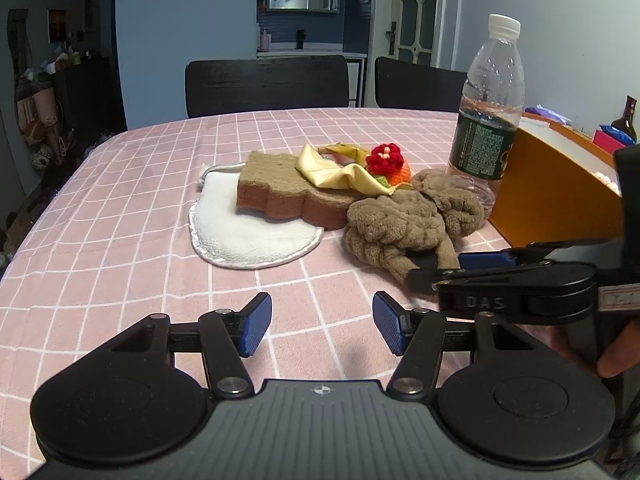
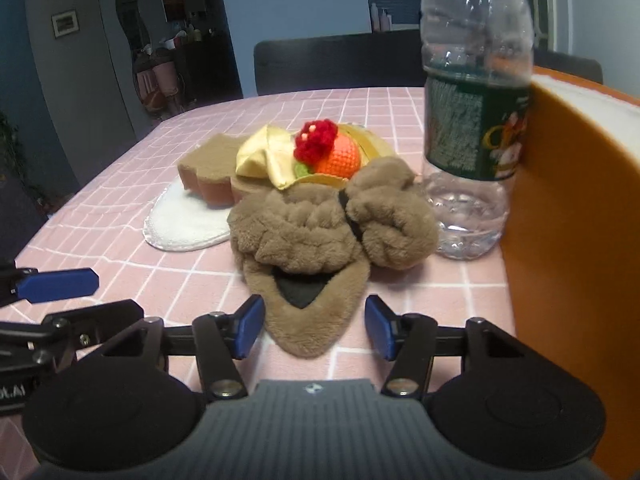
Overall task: Organize soft objects
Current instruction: 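Grasp the brown plush slipper with the right gripper and lift it, then grasp the brown plush bear with the left gripper while the right gripper holds the slipper, then carry the bear and slipper into the white box and open both grippers, then move both tools back toward the yellow cloth and brown sponge, then grasp the yellow cloth with the right gripper and lift it, then grasp the brown sponge with the left gripper while the right gripper holds the cloth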
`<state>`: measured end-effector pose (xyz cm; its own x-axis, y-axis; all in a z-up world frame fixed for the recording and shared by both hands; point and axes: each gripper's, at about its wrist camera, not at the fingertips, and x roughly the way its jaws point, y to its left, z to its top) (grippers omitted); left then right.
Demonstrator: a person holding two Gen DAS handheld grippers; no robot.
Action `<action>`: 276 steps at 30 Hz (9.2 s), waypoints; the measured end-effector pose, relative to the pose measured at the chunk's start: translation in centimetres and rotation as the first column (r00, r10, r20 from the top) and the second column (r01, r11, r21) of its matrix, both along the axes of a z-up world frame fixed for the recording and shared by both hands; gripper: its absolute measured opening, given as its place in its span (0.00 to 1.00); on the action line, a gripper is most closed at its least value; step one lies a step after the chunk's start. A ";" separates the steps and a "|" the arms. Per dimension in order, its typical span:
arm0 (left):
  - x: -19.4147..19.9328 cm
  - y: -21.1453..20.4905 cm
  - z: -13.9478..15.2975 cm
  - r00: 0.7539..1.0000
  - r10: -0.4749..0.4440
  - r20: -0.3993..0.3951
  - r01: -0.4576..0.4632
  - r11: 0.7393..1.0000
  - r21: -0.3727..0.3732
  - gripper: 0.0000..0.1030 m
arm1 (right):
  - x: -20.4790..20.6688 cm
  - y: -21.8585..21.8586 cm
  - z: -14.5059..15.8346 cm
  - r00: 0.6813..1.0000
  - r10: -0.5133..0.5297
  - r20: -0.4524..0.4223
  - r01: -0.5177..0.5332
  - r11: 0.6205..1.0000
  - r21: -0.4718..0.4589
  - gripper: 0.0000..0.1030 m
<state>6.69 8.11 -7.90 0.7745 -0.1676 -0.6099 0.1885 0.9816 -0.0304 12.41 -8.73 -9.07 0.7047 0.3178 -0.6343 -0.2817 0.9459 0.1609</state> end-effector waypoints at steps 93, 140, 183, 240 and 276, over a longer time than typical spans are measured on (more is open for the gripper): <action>-5.6 -1.7 6.4 0.980 -0.135 0.146 0.149 0.985 -0.086 0.56 | -9.4 -7.2 10.3 0.977 0.016 0.213 -0.018 1.000 0.009 0.39; 6.1 -26.8 5.4 0.785 -0.564 -0.257 0.604 0.788 0.119 0.69 | -1.7 -24.3 9.4 0.977 -0.033 -0.211 -0.011 0.979 -0.203 0.41; -2.0 -11.6 8.6 0.922 -0.321 0.217 0.335 0.942 -0.029 0.85 | -11.4 -12.0 11.9 0.969 0.017 0.246 0.026 0.985 -0.170 0.69; 3.6 1.4 1.0 1.000 -0.002 0.014 0.002 1.000 0.004 0.78 | -0.4 1.8 3.7 0.984 0.177 0.017 -0.177 0.984 0.021 0.01; 12.5 -0.2 -1.3 0.952 -0.307 -0.022 0.303 0.923 0.237 0.09 | 6.1 3.9 1.5 0.997 0.076 0.001 -0.076 0.997 0.006 0.03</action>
